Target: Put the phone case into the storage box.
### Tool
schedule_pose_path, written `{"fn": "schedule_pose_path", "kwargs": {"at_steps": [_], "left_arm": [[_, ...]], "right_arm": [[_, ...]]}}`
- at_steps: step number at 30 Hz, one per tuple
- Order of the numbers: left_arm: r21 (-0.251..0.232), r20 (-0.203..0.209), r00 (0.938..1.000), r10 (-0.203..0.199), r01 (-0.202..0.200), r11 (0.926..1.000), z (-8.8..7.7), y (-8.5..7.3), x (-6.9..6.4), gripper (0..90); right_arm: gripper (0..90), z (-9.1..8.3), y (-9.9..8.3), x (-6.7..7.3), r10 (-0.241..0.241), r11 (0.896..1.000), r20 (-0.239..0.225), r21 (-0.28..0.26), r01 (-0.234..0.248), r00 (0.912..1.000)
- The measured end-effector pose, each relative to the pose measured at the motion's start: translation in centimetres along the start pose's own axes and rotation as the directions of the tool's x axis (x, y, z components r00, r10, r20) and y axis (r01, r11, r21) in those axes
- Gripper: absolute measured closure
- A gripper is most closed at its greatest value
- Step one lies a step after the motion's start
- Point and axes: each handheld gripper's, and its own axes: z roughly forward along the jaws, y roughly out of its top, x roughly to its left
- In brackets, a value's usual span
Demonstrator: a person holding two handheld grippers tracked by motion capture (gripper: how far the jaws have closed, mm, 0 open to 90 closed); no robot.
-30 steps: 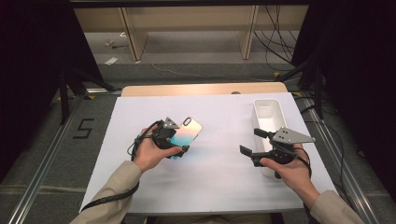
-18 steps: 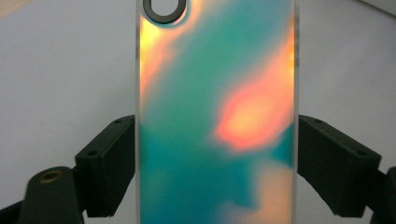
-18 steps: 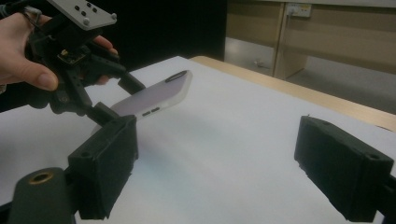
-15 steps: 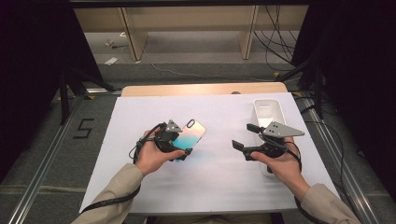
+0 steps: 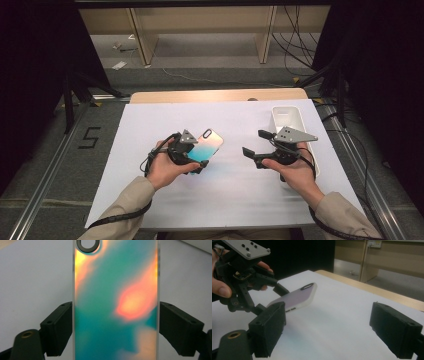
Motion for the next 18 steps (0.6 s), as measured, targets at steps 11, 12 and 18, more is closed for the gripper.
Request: {"fn": "schedule_pose_path", "kwargs": {"at_steps": [11, 12, 18], "left_arm": [[-0.014, 0.009, 0.9998, 0.019, -0.018, 0.9997, 0.0, 0.4, -0.8, 17.1], [-0.014, 0.01, 0.9997, 0.023, -0.023, 0.9996, 0.0, 0.4, -0.9, 17.1], [-0.018, 0.02, 0.9993, 0.033, -0.032, 0.9993, 0.2, 0.6, -1.5, 17.1]], "right_arm": [[14.7, 1.2, 0.3, -0.1, 0.018, 1.0, -0.008, 0.007, -0.018, 0.9998], [14.7, 1.4, 0.3, -0.1, 0.018, 1.0, -0.008, 0.006, -0.018, 0.9998], [14.8, 2.0, 0.5, -0.2, 0.022, 1.0, -0.013, 0.005, -0.022, 0.9997]]}}
